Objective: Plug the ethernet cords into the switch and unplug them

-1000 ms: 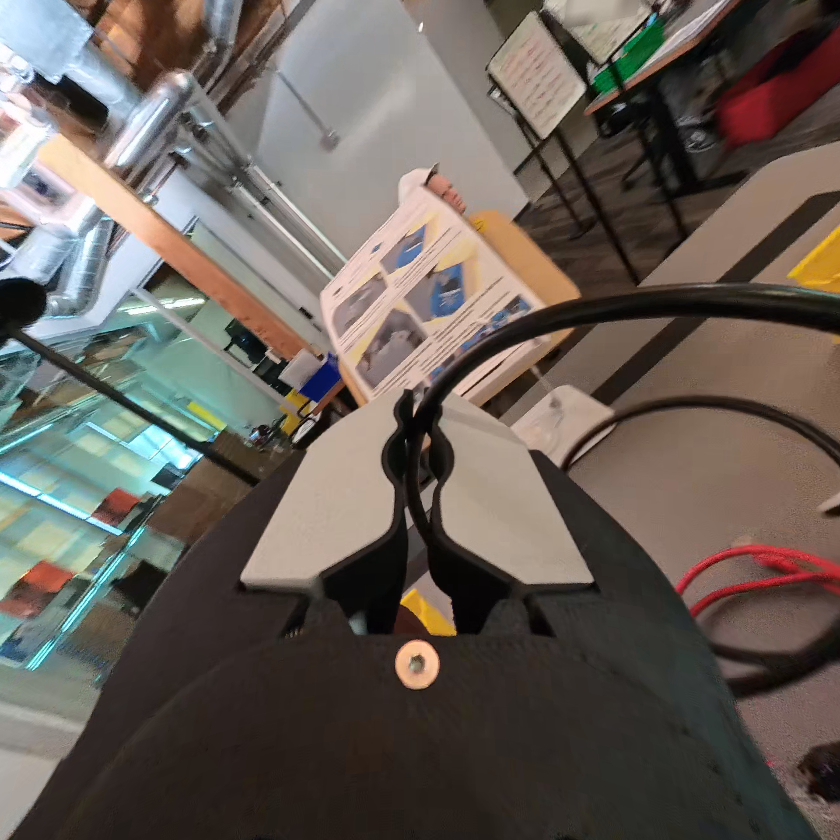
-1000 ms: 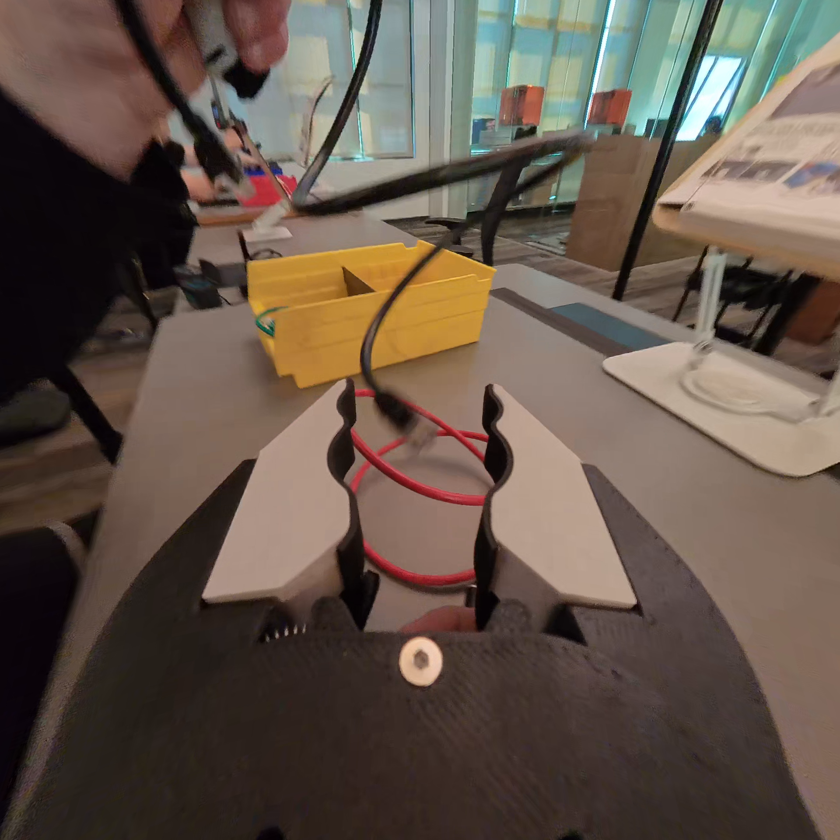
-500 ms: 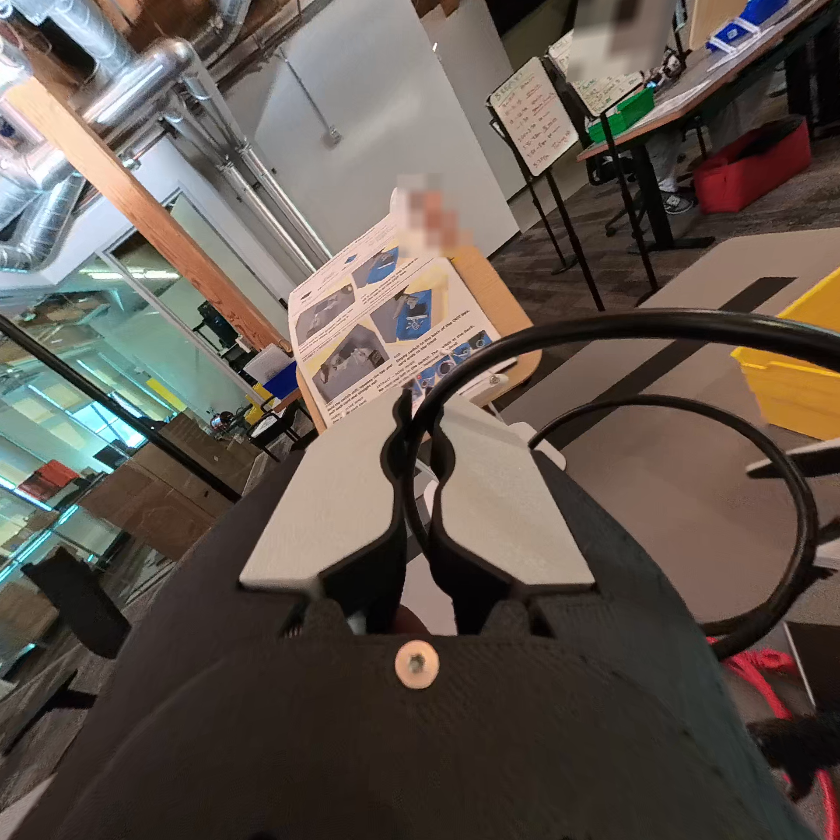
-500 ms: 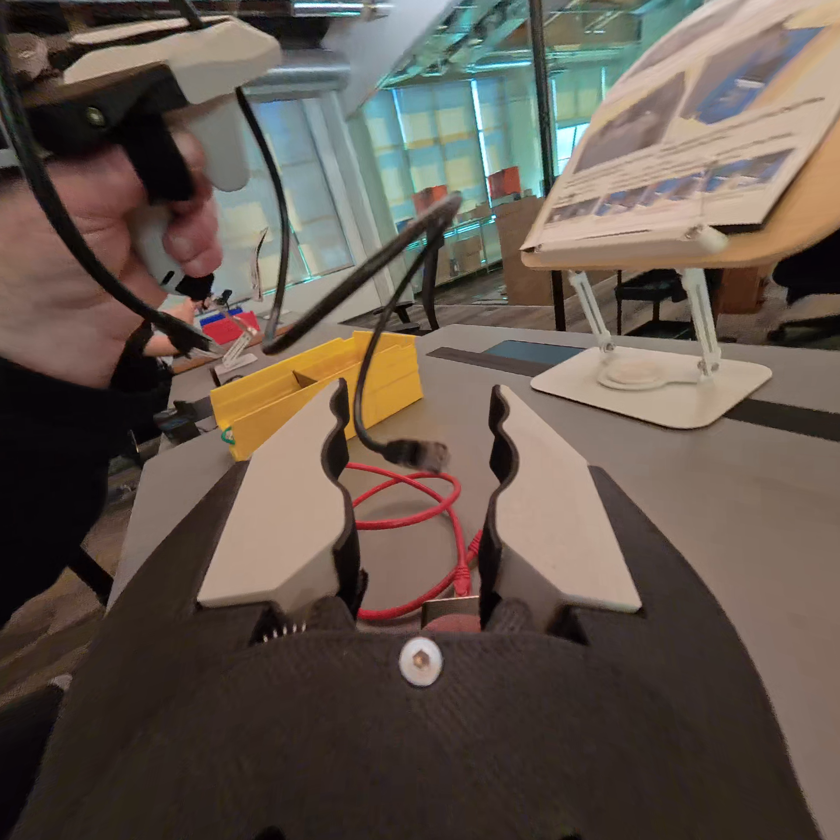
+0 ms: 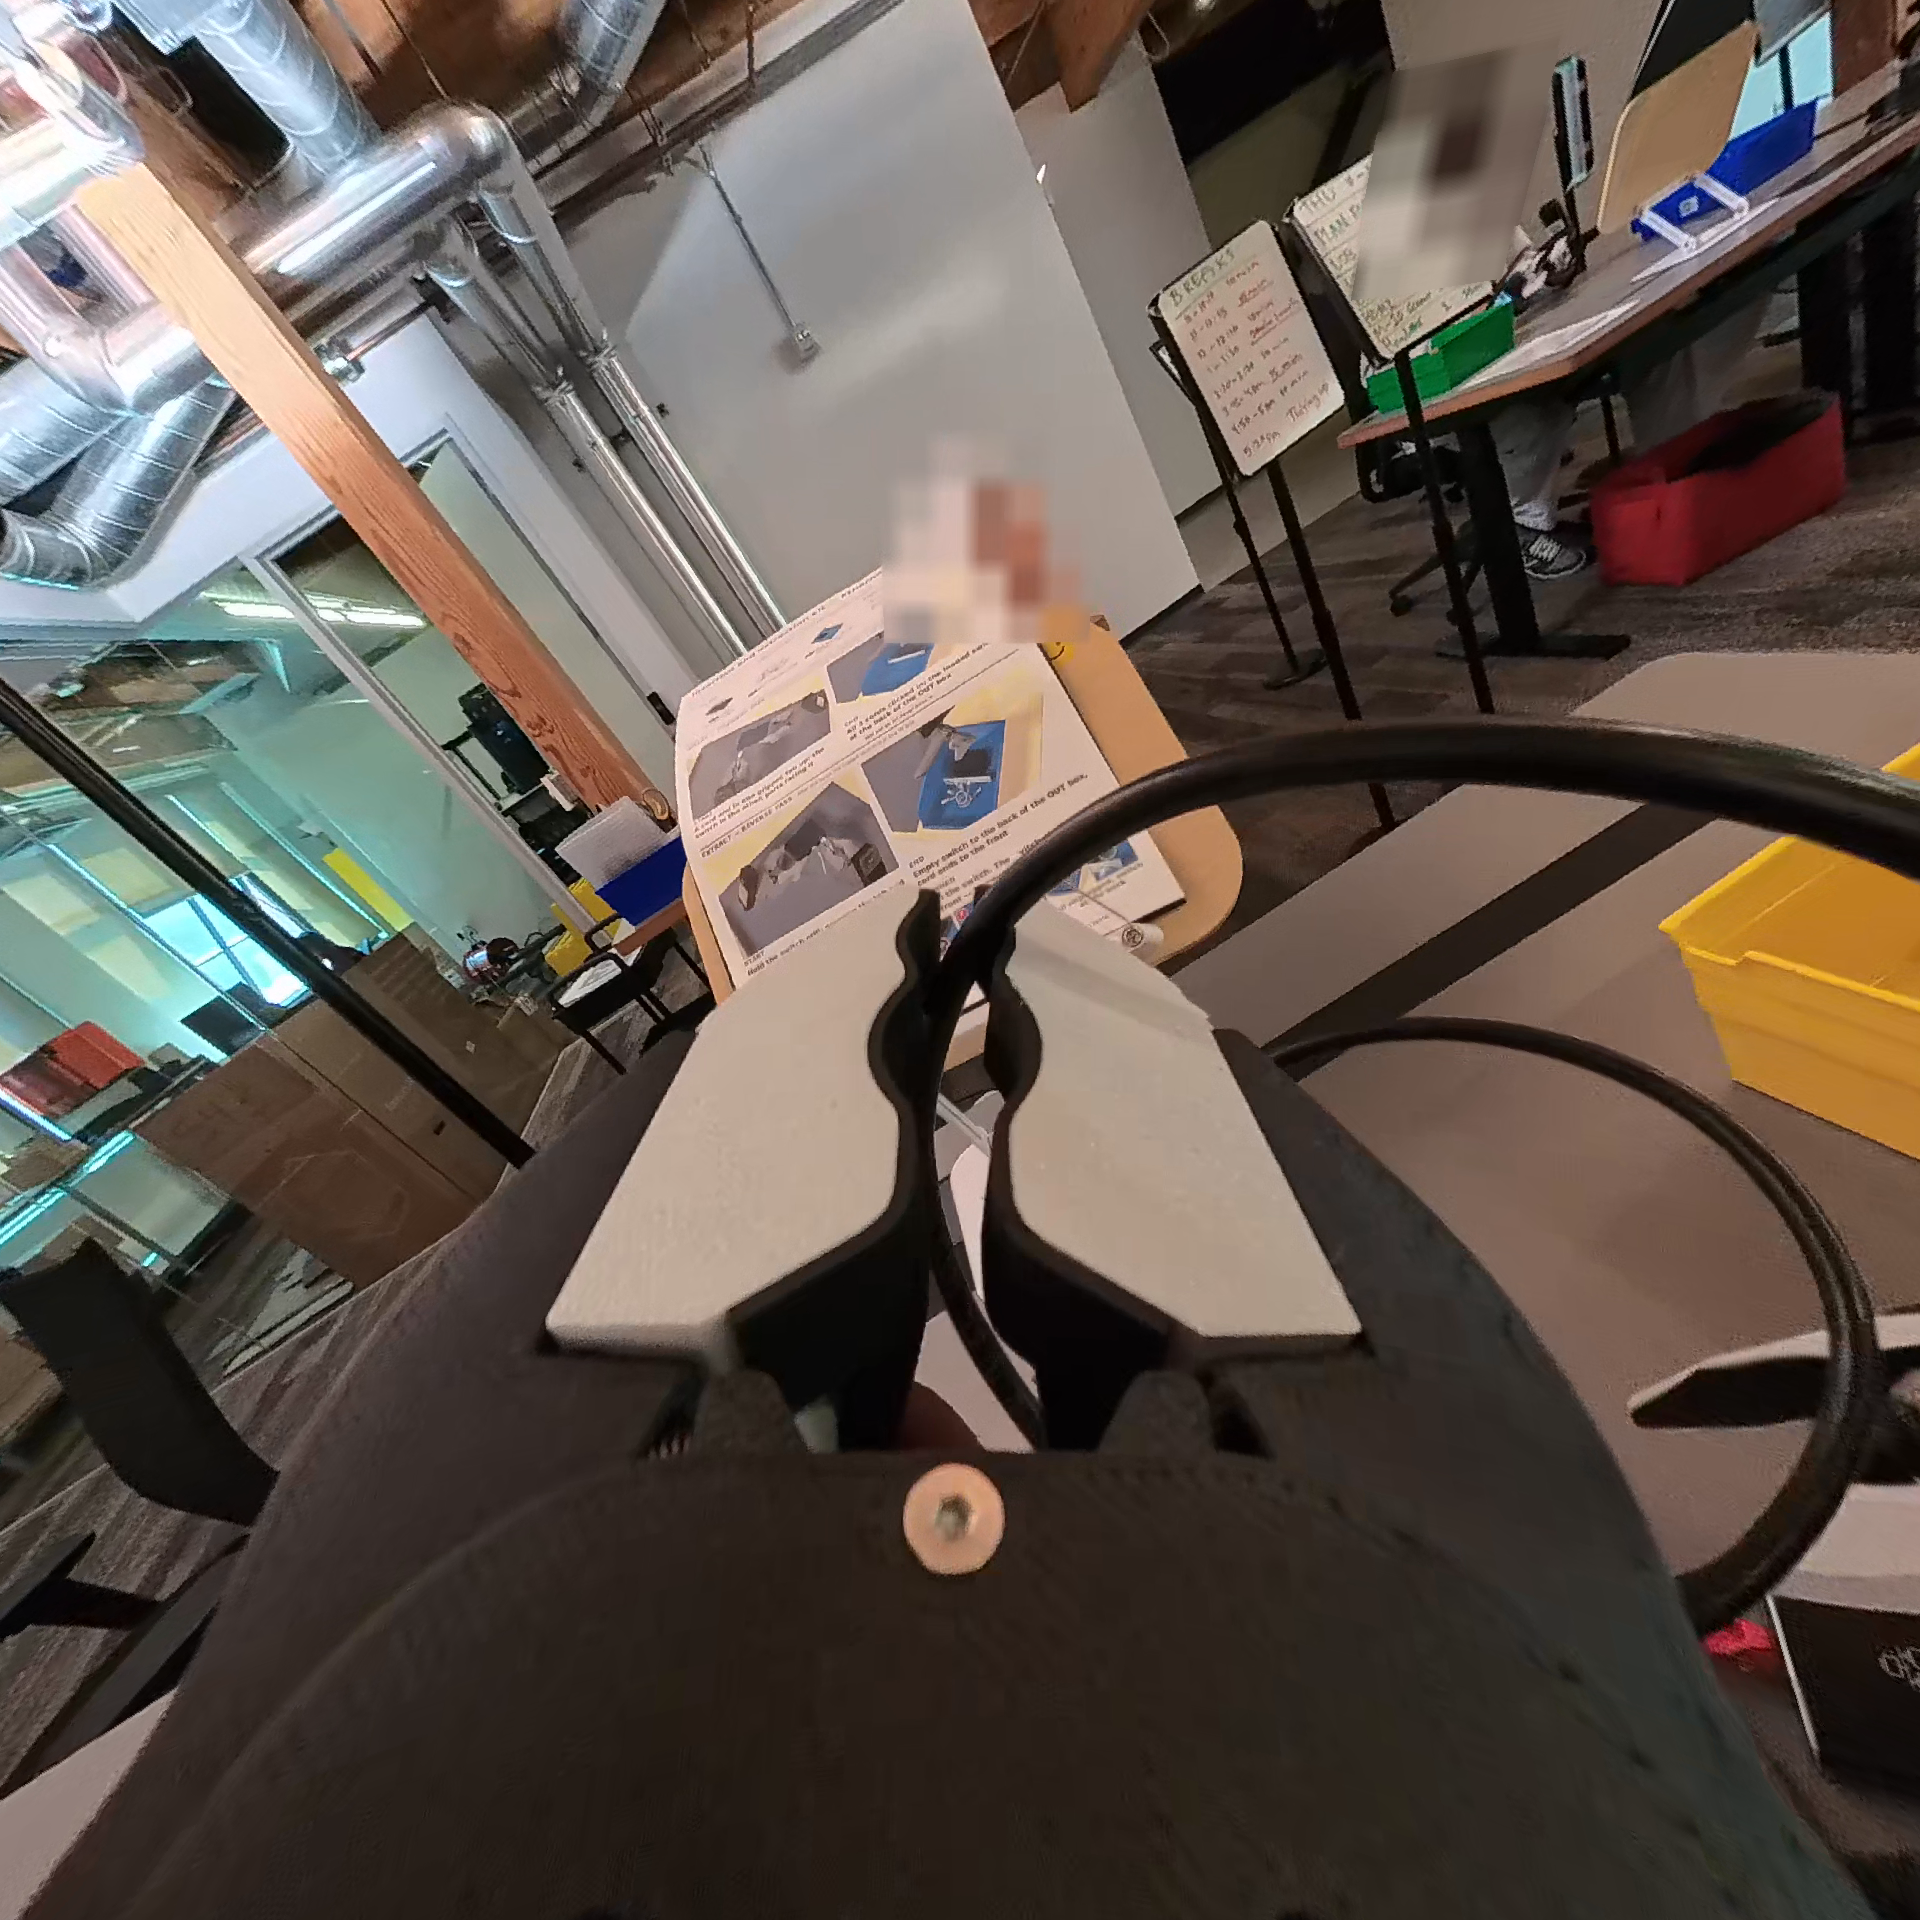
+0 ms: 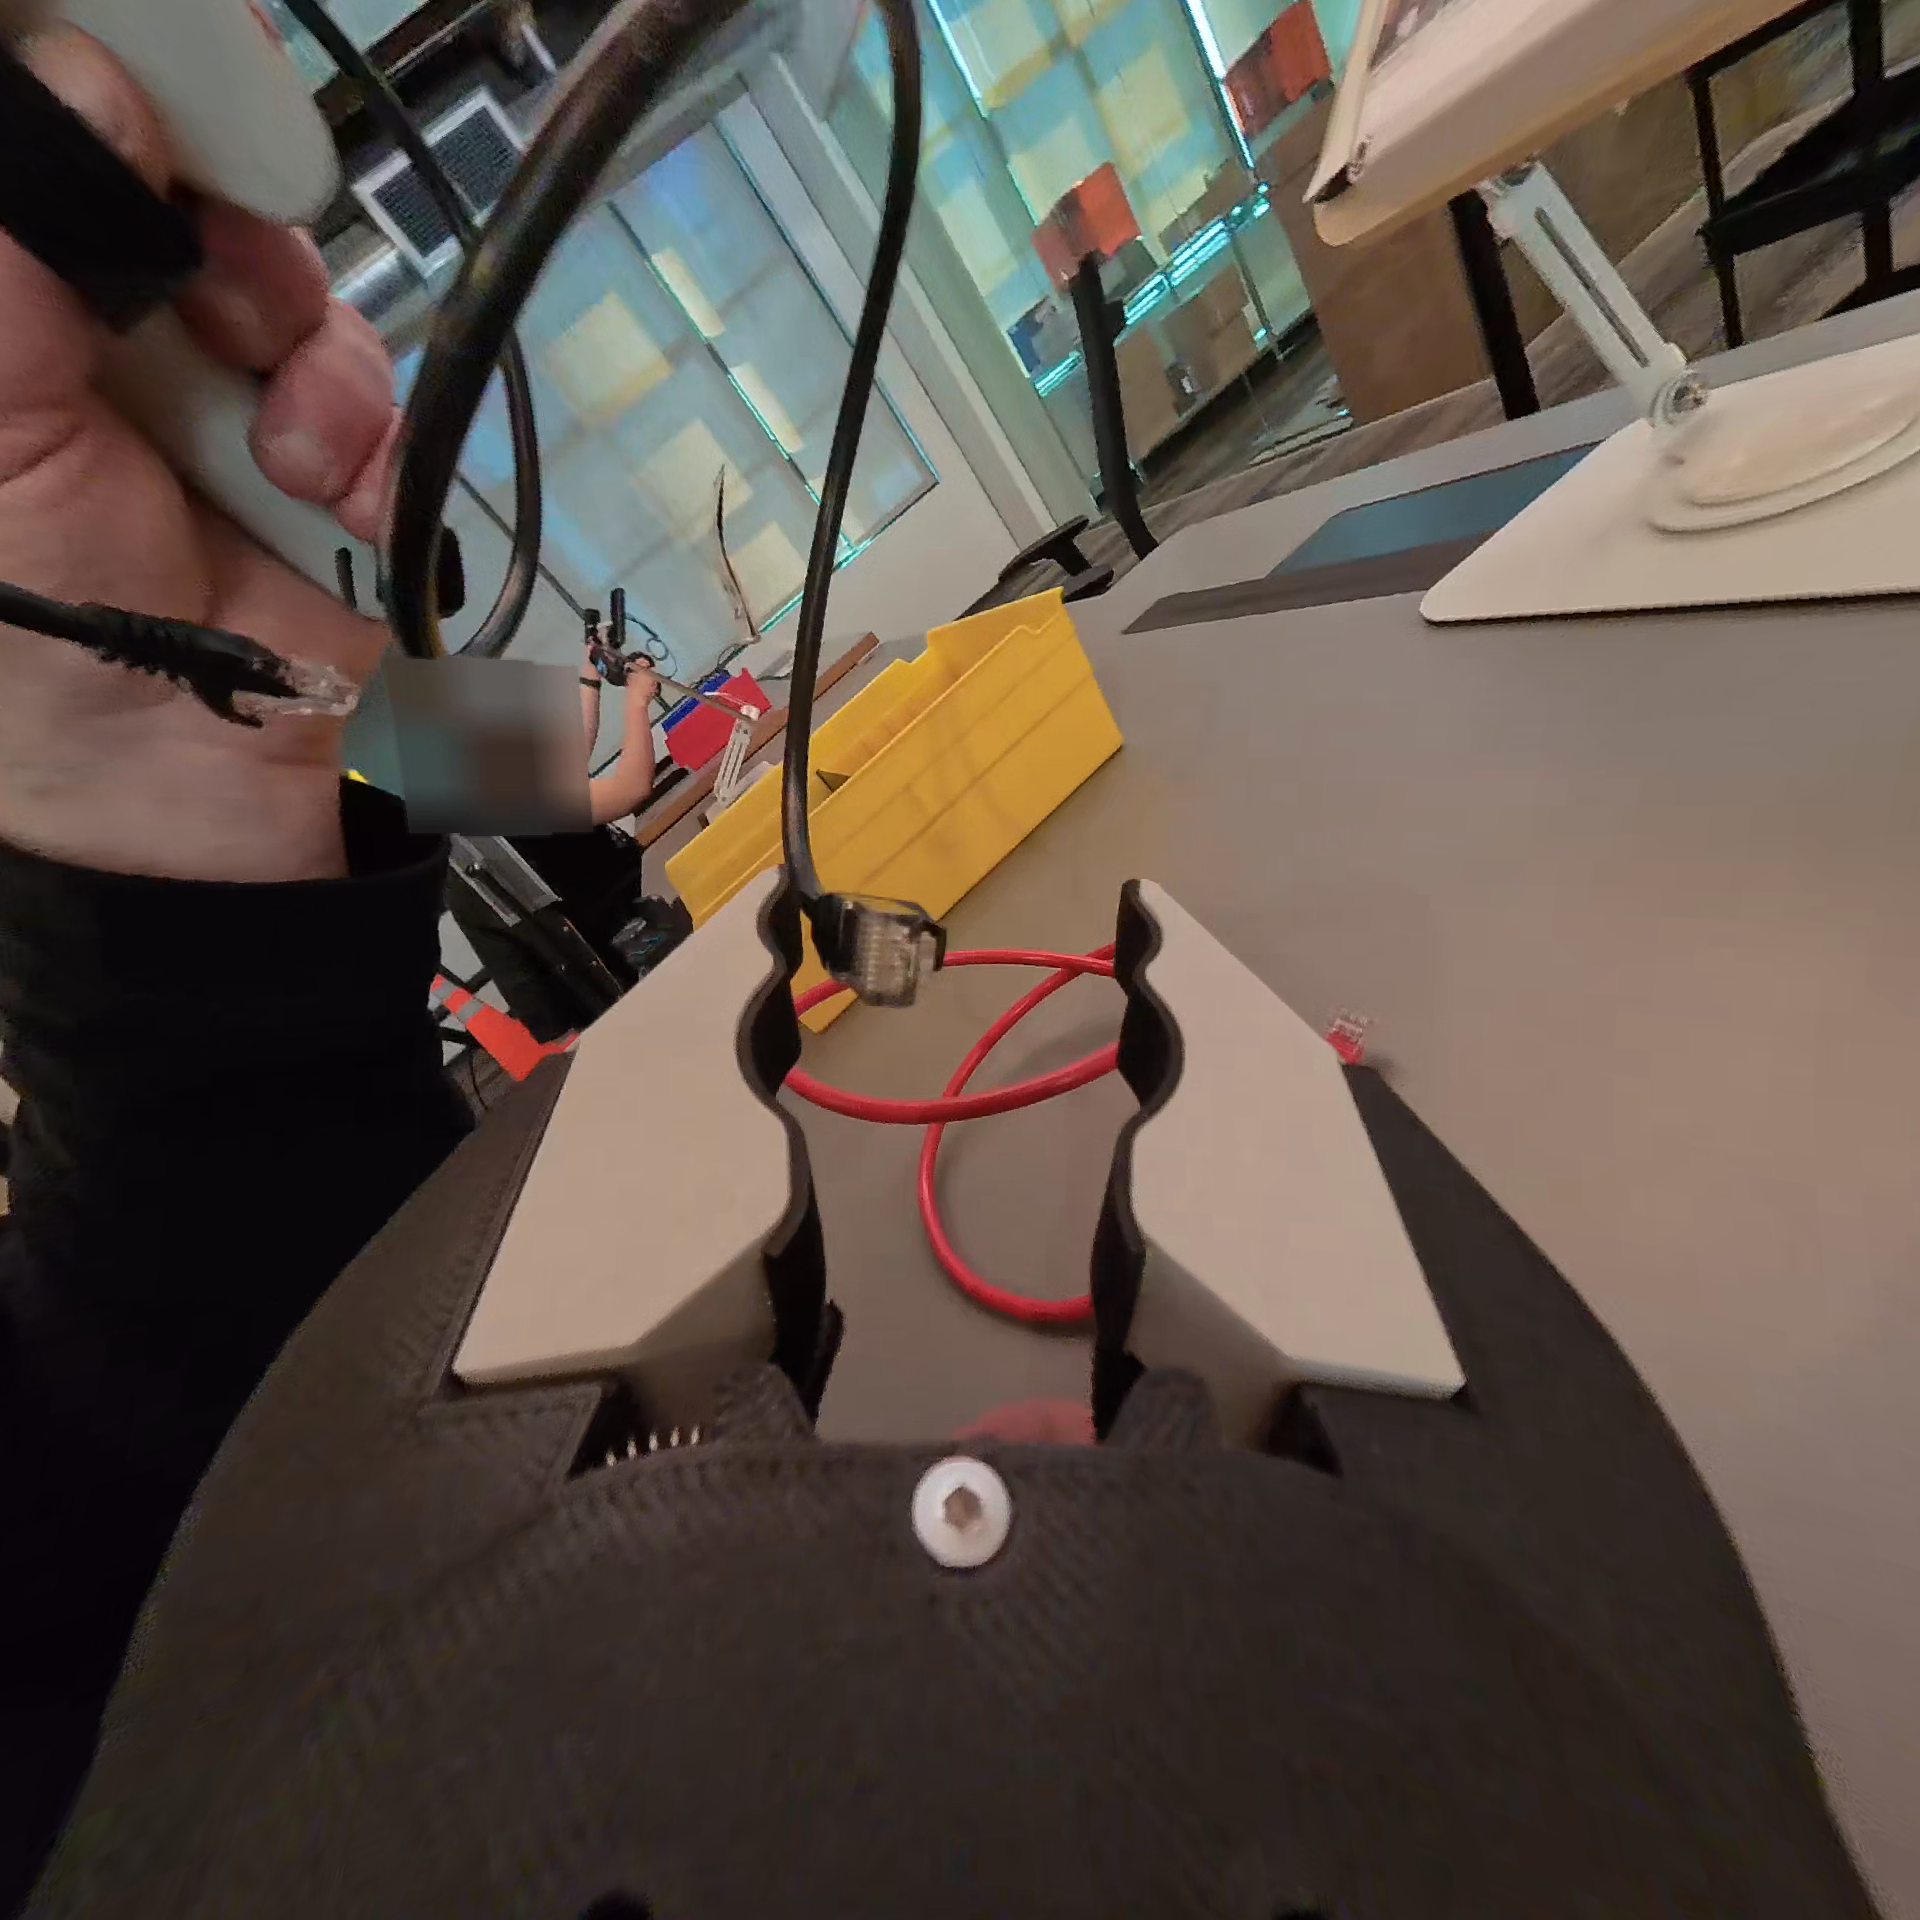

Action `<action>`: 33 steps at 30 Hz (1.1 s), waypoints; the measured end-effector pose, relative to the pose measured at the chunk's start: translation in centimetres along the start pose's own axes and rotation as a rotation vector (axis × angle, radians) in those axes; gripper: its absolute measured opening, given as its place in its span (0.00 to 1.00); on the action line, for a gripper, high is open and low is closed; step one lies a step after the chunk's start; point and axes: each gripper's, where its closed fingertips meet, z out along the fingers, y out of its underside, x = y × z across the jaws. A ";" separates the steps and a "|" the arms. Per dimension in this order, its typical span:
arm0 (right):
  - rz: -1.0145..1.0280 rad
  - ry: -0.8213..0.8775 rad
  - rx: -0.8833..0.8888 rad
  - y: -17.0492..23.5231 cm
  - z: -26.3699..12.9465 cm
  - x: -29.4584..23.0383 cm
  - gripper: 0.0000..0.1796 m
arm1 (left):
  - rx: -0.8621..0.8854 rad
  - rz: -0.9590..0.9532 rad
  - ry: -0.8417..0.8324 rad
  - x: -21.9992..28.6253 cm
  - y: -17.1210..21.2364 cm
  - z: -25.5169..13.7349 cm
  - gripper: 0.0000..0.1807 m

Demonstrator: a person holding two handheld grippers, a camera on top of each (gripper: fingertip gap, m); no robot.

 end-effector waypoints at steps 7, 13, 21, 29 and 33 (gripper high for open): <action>-0.008 -0.111 0.093 -1.8 -0.7 -2.1 0.06 | 0.006 -0.002 0.035 1.4 0.0 0.0 0.03; -0.123 0.003 0.156 -4.1 -2.2 -1.4 0.04 | -0.046 -0.010 0.109 3.7 2.2 -0.1 0.04; -0.313 0.144 0.203 -8.7 -5.8 -0.9 0.04 | -0.153 -0.033 0.331 10.7 5.9 -2.2 0.04; -0.484 0.239 0.189 -12.0 -8.6 -2.3 0.03 | -0.130 -0.061 0.470 18.5 6.5 -0.6 0.06; -0.508 0.290 0.195 -12.6 -9.6 -1.4 0.03 | -0.180 -0.107 0.555 21.5 8.5 1.5 0.05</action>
